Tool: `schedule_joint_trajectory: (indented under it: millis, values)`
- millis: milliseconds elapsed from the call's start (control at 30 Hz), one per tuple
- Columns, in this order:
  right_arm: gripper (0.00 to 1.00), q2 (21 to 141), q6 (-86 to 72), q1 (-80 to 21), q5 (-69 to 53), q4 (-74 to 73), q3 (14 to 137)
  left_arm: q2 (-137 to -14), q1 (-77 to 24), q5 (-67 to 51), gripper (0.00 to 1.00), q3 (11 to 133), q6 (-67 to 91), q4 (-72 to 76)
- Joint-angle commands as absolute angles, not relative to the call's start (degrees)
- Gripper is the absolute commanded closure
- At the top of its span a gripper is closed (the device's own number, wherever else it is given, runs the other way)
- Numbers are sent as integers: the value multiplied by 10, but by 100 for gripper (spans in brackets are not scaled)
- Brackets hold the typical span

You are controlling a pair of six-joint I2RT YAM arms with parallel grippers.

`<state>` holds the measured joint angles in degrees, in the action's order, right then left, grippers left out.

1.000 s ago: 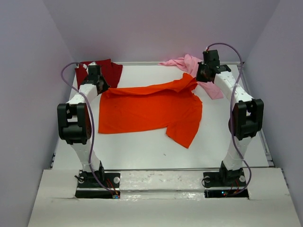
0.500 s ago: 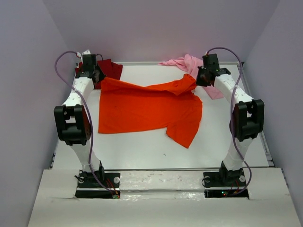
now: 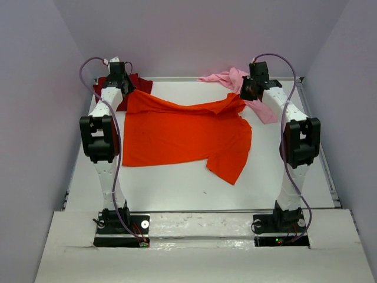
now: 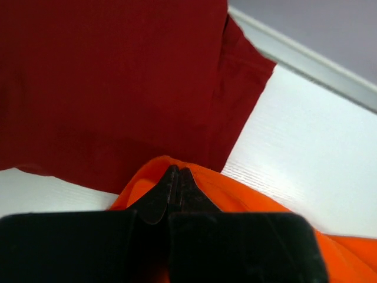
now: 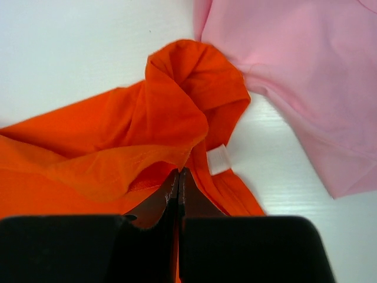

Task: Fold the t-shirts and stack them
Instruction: Fold the tshirt

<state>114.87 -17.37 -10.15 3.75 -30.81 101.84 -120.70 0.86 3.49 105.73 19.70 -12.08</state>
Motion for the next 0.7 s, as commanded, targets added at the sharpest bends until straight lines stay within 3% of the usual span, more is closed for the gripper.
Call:
schedule_joint_trajectory:
  millis: [0, 333, 667]
  values:
    - [100, 1200, -172, -99, 18, -278, 1083, -1230, 11, 29, 100, 1067, 176, -93]
    - [100, 1303, -155, -99, 4, -280, 1196, -1326, 18, 48, 100, 1145, 165, -115]
    - [100, 1276, -152, -99, 7, -279, 1158, -1288, 24, 50, 100, 1119, 177, -116]
